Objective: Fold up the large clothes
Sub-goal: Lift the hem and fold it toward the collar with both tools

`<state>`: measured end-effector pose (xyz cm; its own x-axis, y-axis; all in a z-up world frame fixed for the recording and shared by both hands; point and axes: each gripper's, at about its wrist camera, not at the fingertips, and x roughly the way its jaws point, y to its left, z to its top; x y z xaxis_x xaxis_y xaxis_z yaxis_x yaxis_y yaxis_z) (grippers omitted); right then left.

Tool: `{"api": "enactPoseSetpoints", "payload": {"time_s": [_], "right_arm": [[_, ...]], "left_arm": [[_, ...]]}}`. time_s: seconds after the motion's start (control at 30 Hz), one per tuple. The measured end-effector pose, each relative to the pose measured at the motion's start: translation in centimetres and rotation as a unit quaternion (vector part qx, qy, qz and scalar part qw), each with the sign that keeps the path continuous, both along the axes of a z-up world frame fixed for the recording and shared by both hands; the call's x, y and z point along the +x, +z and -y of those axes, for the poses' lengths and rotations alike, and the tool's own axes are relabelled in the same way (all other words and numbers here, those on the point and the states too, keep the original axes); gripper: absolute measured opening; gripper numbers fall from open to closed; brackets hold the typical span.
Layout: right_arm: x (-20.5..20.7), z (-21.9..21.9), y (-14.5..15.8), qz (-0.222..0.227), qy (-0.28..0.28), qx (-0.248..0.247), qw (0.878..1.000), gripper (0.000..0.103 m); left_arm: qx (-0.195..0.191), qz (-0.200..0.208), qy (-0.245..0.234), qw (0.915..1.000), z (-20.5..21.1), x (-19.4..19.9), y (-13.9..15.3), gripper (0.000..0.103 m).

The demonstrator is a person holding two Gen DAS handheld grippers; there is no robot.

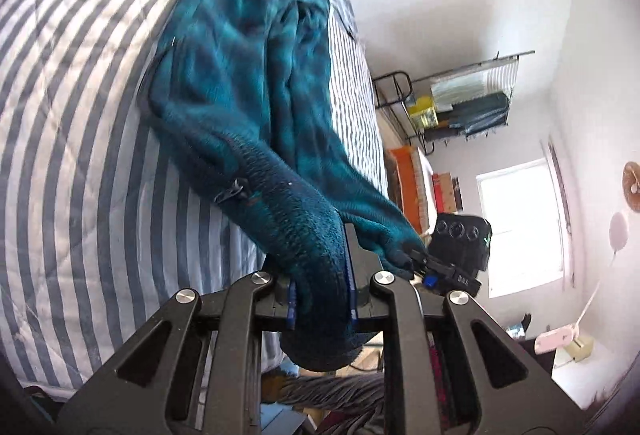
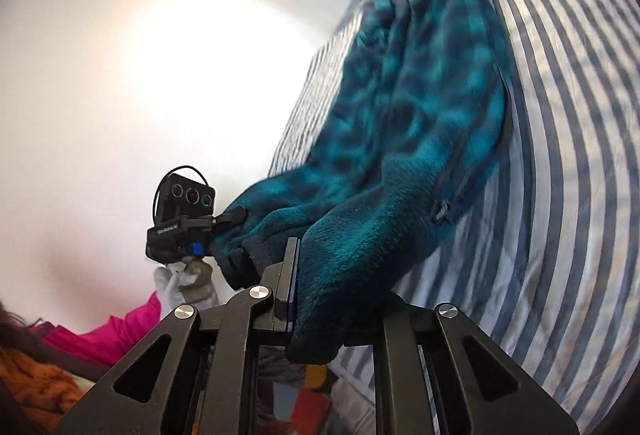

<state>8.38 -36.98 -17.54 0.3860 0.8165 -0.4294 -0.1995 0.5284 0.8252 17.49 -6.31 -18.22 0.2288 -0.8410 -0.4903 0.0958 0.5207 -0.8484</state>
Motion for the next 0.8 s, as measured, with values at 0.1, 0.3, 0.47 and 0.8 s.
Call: {"api": "enactPoseSetpoints", "payload": {"time_s": [0.1, 0.3, 0.47, 0.8], "right_arm": [[1.7, -0.1, 1.7, 0.005, -0.005, -0.015, 1.000, 0.012], [5.9, -0.4, 2.6, -0.011, -0.025, -0.037, 0.999, 0.012], [10.2, 0.6, 1.6, -0.037, -0.058, -0.027, 0.997, 0.012], [16.8, 1.1, -3.2, -0.100, -0.082, -0.028, 0.991, 0.012]], "left_arm": [[-0.006, -0.009, 0.020, 0.9997, -0.3, 1.8, 0.3, 0.016], [-0.002, -0.026, 0.062, 0.9977, -0.5, 6.8, 0.3, 0.016], [0.015, -0.033, 0.078, 0.9963, 0.4, 11.0, -1.3, 0.016], [0.039, -0.065, 0.088, 0.9932, 1.5, 16.2, -6.5, 0.016]]}}
